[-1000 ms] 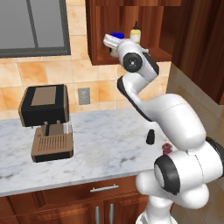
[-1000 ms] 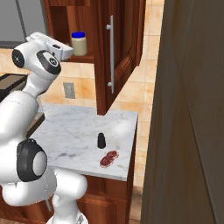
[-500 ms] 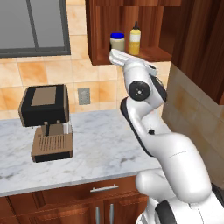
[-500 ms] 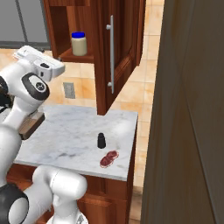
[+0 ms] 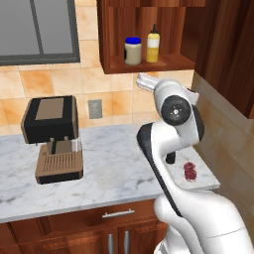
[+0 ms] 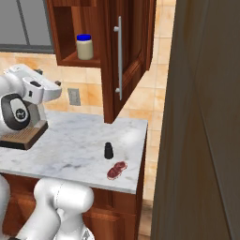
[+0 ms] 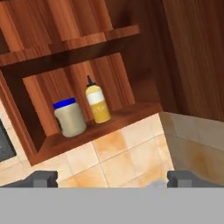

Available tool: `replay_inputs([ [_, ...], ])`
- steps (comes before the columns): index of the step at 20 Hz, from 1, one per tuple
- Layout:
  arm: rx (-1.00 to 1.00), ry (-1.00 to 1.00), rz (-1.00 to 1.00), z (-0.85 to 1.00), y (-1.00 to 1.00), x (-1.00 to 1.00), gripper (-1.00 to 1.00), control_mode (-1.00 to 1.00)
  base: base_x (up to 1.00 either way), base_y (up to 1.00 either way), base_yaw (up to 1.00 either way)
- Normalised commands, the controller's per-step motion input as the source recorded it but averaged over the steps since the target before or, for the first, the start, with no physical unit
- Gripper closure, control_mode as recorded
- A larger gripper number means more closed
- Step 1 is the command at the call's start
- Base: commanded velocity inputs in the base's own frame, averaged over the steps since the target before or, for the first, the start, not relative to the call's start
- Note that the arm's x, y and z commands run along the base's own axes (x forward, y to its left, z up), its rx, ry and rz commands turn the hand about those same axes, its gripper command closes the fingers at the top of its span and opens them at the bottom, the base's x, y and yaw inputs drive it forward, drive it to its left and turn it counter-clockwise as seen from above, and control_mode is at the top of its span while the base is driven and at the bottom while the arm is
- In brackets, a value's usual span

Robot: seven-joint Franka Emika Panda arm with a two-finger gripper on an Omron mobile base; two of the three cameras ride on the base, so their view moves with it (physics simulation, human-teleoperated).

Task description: There are various items on the counter. Only move the condiments/shakers into the cabinet.

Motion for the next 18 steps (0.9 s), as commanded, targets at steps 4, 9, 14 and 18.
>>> replay_inputs([
  [4,0.08,0.69,-0.04,-0.01,-0.16,-0.76,-1.0,-1.0,0.0,0.0,0.0],
  [9,-0.01,0.21,0.0,-0.18,0.0,0.0,-1.0,-1.0,0.0,0.0,0.0],
  [14,-0.01,0.29,0.08,-0.77,-0.26,0.09,-1.0,-1.0,0.0,0.0,0.0],
  [18,0.02,0.27,0.16,-0.99,-0.65,0.13,-1.0,-1.0,0.0,0.0,0.0],
])
